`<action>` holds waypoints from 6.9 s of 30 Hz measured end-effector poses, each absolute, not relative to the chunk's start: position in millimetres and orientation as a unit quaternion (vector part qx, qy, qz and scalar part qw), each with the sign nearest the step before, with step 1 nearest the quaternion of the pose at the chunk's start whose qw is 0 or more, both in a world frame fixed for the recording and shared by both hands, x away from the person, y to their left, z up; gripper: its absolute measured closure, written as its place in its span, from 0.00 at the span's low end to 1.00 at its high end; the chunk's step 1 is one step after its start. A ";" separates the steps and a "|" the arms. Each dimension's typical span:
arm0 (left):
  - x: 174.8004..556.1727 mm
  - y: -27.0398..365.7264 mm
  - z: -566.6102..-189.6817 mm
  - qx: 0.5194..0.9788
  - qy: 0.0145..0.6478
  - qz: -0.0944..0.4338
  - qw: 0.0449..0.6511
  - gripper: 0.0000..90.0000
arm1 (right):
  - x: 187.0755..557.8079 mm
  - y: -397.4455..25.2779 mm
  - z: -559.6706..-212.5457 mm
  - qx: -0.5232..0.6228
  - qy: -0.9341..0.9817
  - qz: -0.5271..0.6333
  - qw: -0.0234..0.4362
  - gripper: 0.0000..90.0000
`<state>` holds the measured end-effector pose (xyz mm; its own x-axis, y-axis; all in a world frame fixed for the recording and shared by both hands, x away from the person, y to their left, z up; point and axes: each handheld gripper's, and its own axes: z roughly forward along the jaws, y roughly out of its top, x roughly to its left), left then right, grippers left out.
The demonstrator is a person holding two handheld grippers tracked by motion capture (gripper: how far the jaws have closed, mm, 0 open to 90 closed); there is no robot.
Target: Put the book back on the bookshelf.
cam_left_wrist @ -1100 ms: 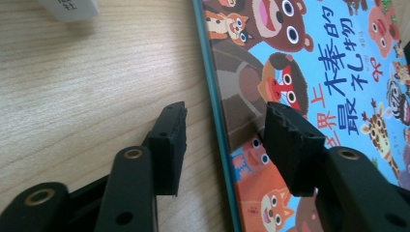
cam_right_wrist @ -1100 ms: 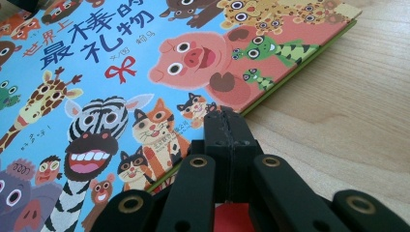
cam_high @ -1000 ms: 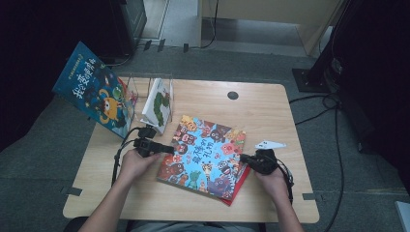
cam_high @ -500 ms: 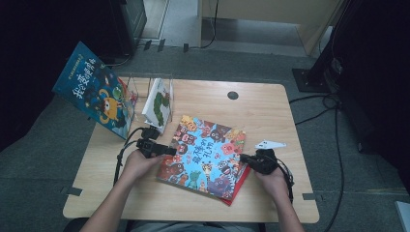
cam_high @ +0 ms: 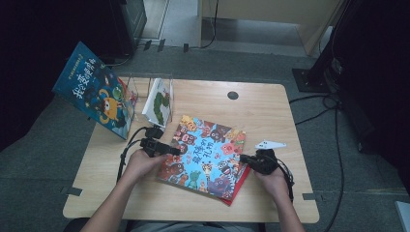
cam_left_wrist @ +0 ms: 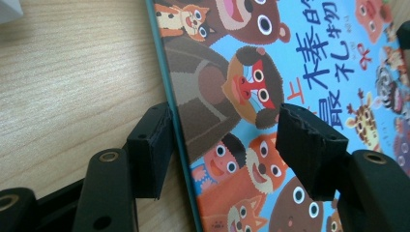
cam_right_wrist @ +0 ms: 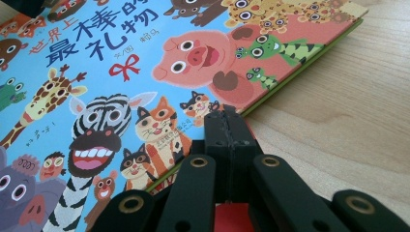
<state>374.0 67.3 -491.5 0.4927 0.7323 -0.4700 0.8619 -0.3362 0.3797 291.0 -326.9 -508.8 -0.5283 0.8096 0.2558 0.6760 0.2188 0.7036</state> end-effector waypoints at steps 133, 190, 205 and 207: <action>348.4 239.4 -266.6 0.770 0.590 -0.102 0.218 0.91 | 321.1 -240.9 -510.3 0.326 0.845 0.413 0.096 0.53; 453.0 282.4 -233.7 0.669 0.699 -0.020 0.253 0.91 | 320.4 -236.7 -511.8 0.314 0.849 0.409 0.120 0.54; 489.8 264.2 -252.0 0.685 0.692 -0.007 0.228 0.91 | 312.7 -238.8 -513.0 0.321 0.844 0.409 0.133 0.54; 491.6 261.1 -256.6 0.688 0.691 -0.007 0.221 0.91 | 312.3 -240.0 -513.6 0.325 0.841 0.412 0.132 0.54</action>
<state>491.6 261.1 -256.6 0.0436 0.9482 -0.3146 0.9543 0.0536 0.2939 312.3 -240.0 -513.6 -0.7542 0.6551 0.0445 0.4369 0.4501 0.7788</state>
